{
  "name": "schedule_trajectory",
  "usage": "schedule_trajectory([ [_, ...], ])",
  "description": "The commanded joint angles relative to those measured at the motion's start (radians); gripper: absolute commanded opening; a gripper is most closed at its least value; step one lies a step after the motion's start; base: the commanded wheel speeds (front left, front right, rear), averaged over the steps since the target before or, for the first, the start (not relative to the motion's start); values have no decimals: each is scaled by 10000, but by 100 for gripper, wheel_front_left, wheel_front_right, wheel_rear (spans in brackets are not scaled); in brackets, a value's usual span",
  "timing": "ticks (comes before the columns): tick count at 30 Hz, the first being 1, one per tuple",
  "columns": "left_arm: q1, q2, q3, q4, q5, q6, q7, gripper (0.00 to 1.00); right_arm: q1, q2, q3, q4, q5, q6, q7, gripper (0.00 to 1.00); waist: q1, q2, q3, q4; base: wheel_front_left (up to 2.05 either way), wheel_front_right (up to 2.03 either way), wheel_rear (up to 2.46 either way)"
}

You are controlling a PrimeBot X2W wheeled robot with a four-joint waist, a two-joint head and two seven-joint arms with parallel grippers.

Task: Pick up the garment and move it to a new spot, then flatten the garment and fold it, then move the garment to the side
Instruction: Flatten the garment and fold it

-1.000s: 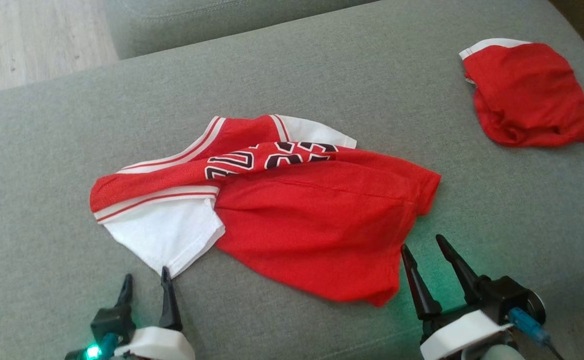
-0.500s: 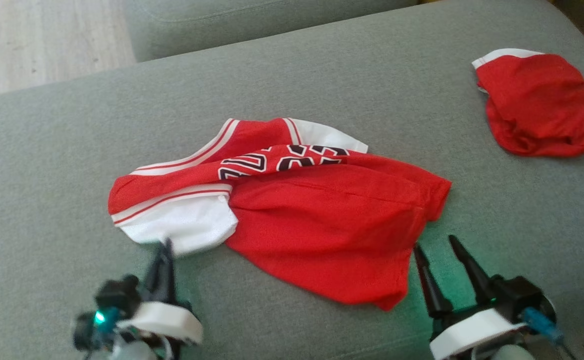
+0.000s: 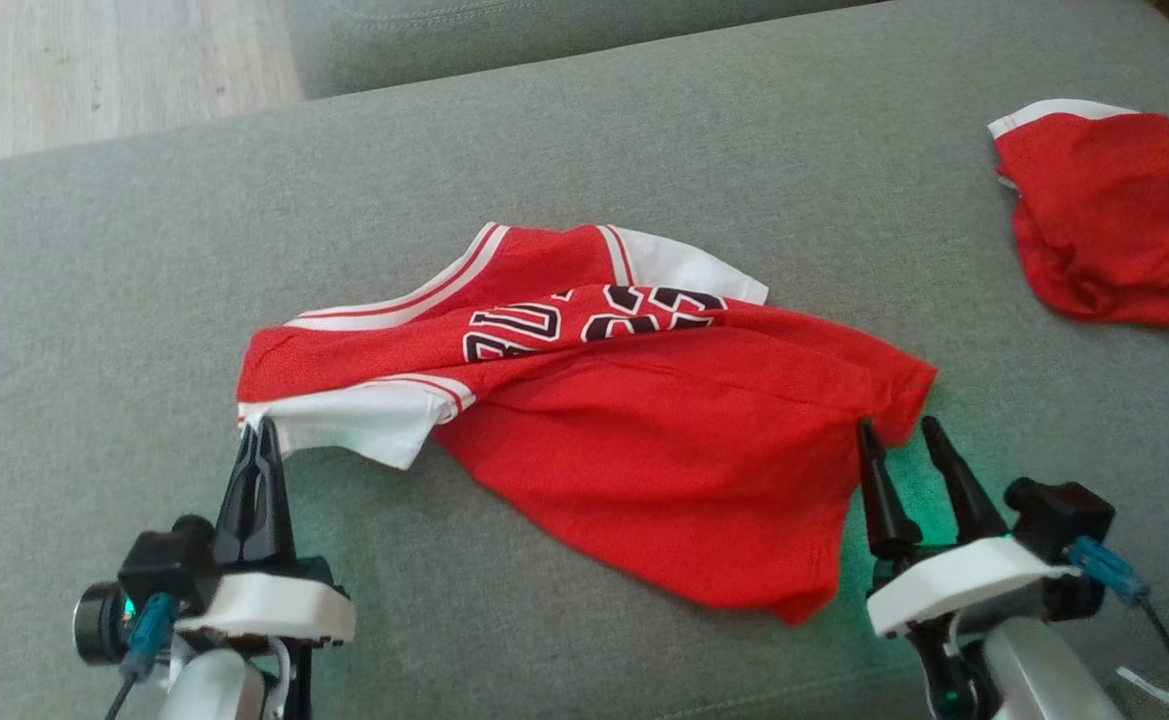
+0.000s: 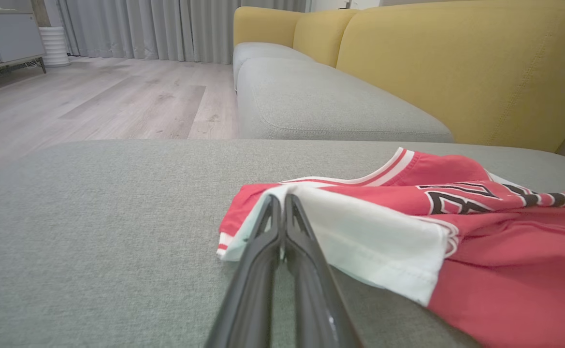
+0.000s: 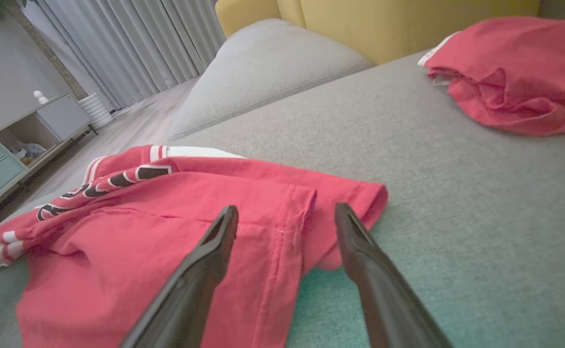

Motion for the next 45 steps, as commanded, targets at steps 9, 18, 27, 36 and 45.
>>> schedule_trajectory([
  [9,-491,80,483,-448,351,-202,-53,0,-884,-115,670,730,682,65,-65,60,0,0,279,254,0,0,0],
  [18,-560,41,761,-657,472,-318,-53,0,-807,-337,510,383,305,65,-65,0,0,0,54,382,0,0,0],
  [27,-873,-52,1164,-2718,-38,-1038,-32,0,-182,-1851,270,-2474,-583,65,-65,0,0,0,-1088,473,0,0,0],
  [36,-3218,222,1089,-5358,-1452,-1490,1761,0,-718,-3522,-754,-5638,-165,65,76,0,0,0,-1541,572,0,0,0],
  [45,-7688,837,129,-3558,-2107,-1779,2772,0,-4517,-4053,101,-4577,771,65,597,0,0,0,109,874,0,0,0],
])
